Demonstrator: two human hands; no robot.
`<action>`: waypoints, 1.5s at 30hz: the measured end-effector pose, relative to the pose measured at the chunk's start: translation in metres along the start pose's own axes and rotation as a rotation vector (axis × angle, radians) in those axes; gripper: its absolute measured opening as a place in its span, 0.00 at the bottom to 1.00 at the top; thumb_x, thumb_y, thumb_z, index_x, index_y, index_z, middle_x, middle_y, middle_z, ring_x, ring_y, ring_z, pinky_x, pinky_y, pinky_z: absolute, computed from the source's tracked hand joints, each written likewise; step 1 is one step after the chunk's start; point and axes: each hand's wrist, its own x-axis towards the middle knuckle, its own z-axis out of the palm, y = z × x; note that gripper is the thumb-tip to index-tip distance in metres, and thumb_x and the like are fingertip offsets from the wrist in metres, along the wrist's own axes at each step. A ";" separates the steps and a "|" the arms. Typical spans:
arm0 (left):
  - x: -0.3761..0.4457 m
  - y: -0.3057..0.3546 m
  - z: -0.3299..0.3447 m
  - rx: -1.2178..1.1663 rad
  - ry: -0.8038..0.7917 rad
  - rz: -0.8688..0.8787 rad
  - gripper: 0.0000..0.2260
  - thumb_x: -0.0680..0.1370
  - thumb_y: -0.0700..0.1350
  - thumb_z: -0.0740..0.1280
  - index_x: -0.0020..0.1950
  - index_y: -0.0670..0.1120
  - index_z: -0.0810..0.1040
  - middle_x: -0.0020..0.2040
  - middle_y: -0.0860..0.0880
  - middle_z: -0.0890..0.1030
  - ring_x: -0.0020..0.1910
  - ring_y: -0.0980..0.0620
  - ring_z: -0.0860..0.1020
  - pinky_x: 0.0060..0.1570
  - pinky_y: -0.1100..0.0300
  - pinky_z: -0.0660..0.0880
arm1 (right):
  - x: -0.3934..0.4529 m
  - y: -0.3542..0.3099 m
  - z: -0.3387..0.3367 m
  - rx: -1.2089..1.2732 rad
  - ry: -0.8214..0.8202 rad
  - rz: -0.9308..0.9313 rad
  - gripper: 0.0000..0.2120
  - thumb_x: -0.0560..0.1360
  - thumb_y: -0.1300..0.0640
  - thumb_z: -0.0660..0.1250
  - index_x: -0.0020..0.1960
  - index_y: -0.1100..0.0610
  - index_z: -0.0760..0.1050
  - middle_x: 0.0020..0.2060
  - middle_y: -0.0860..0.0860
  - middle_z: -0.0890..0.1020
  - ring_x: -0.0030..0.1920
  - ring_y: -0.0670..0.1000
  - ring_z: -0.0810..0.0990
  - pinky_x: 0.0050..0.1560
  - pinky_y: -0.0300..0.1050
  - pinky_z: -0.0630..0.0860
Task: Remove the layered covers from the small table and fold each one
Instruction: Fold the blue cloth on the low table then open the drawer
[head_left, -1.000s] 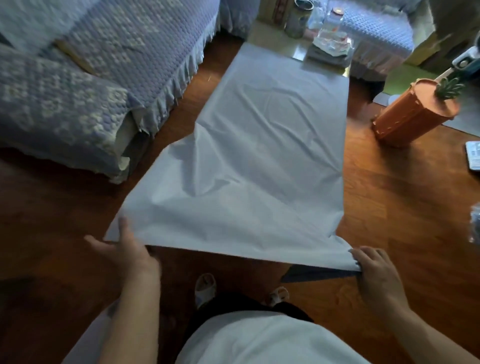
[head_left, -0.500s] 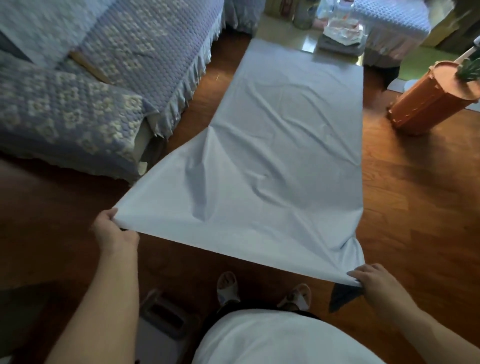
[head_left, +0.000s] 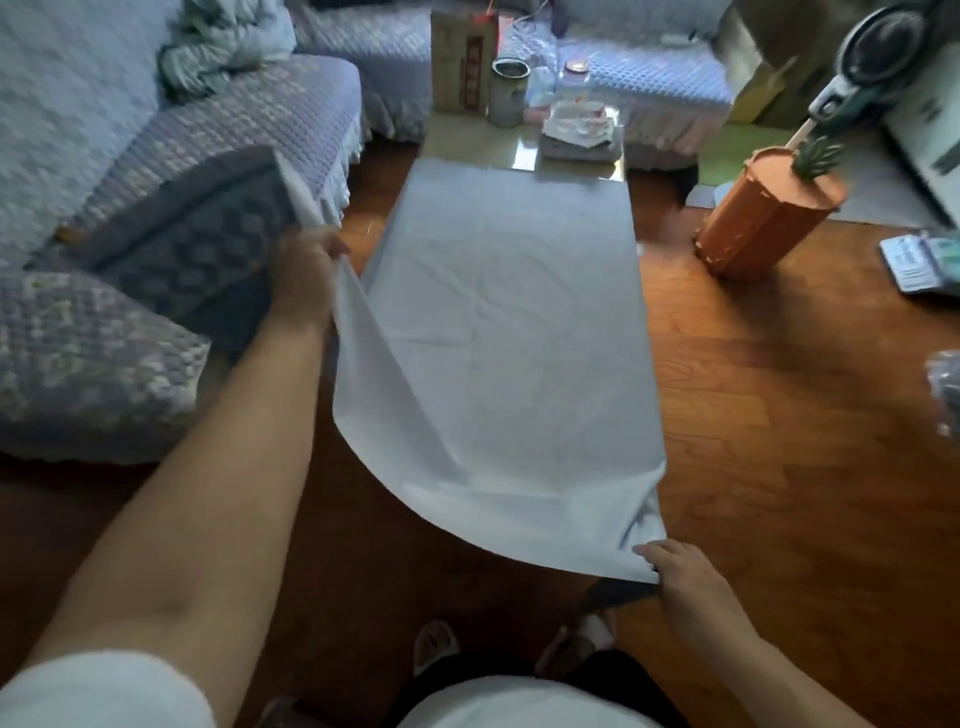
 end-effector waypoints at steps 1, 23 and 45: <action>0.004 0.006 0.044 0.119 -0.126 0.078 0.06 0.74 0.33 0.64 0.38 0.40 0.78 0.39 0.45 0.75 0.37 0.56 0.75 0.42 0.68 0.71 | 0.005 0.002 -0.005 0.058 0.015 0.002 0.25 0.72 0.67 0.65 0.66 0.50 0.77 0.61 0.47 0.79 0.59 0.54 0.74 0.56 0.44 0.70; -0.161 -0.186 0.203 1.512 -1.036 0.677 0.14 0.69 0.52 0.66 0.54 0.54 0.79 0.40 0.54 0.80 0.41 0.49 0.81 0.44 0.56 0.76 | 0.107 0.043 -0.044 0.414 0.240 -0.164 0.11 0.70 0.62 0.65 0.39 0.48 0.65 0.40 0.49 0.75 0.43 0.54 0.73 0.40 0.50 0.69; -0.251 -0.141 0.120 1.660 -0.870 0.813 0.09 0.62 0.46 0.76 0.32 0.49 0.76 0.30 0.49 0.75 0.29 0.44 0.78 0.25 0.56 0.72 | 0.022 0.183 -0.007 0.737 0.780 0.973 0.16 0.80 0.62 0.59 0.63 0.59 0.79 0.56 0.65 0.79 0.54 0.65 0.77 0.52 0.55 0.73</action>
